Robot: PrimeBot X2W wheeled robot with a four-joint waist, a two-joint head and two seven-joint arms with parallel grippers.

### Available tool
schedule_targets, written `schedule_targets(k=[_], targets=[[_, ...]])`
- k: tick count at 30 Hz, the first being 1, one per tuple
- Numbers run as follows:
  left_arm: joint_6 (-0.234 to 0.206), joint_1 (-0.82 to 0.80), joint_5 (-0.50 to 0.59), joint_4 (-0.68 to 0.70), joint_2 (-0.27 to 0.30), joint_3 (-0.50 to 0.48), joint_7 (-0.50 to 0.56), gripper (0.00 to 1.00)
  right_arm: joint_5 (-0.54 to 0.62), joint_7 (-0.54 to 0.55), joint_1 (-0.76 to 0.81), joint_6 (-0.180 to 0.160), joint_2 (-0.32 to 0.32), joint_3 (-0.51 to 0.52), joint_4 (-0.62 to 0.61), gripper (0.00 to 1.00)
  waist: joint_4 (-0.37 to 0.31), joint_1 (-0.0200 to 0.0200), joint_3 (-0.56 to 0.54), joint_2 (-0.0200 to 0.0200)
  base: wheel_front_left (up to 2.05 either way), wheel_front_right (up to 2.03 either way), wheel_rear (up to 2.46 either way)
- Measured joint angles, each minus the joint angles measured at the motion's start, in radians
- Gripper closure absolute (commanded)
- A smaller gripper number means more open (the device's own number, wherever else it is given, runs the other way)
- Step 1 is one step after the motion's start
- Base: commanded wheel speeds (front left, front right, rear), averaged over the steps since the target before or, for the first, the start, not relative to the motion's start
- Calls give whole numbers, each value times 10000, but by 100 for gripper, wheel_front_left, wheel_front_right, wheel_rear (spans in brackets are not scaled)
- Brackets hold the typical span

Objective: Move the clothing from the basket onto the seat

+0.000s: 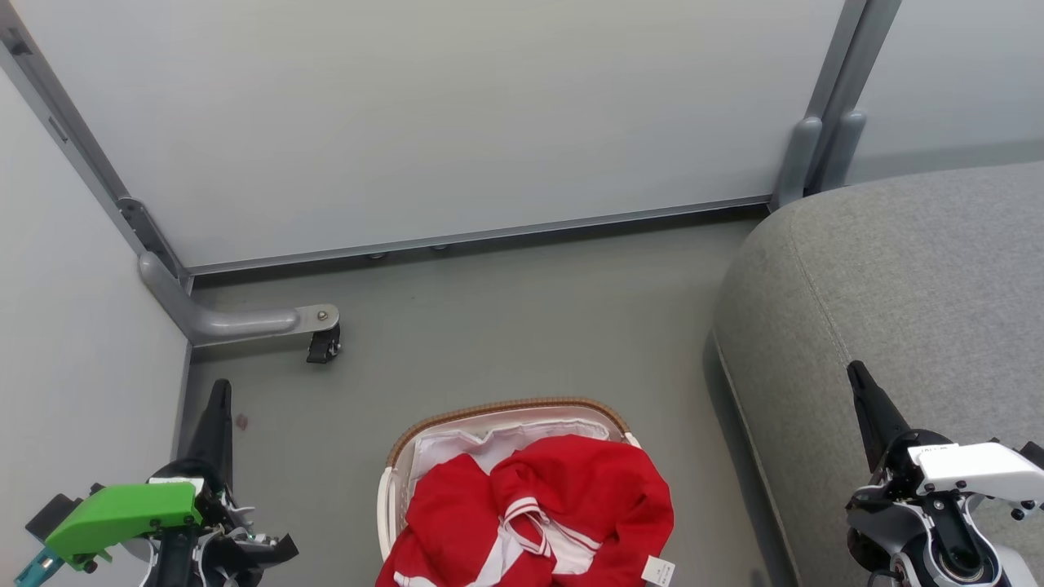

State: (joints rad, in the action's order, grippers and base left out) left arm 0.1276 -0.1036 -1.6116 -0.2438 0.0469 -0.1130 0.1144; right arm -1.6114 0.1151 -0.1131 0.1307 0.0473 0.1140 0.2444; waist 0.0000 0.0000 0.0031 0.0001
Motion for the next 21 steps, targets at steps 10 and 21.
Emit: schedule_targets(k=[10,21], targets=[[0,0,0,4,0,0,0,100,0,0,0,0,0,0,0,100,0,0,0,0,0,0,0],[0,0,0,0,0,0,-2,100,0,0,0,2,0,0,0,100,0,0,0,0,0,0,0]])
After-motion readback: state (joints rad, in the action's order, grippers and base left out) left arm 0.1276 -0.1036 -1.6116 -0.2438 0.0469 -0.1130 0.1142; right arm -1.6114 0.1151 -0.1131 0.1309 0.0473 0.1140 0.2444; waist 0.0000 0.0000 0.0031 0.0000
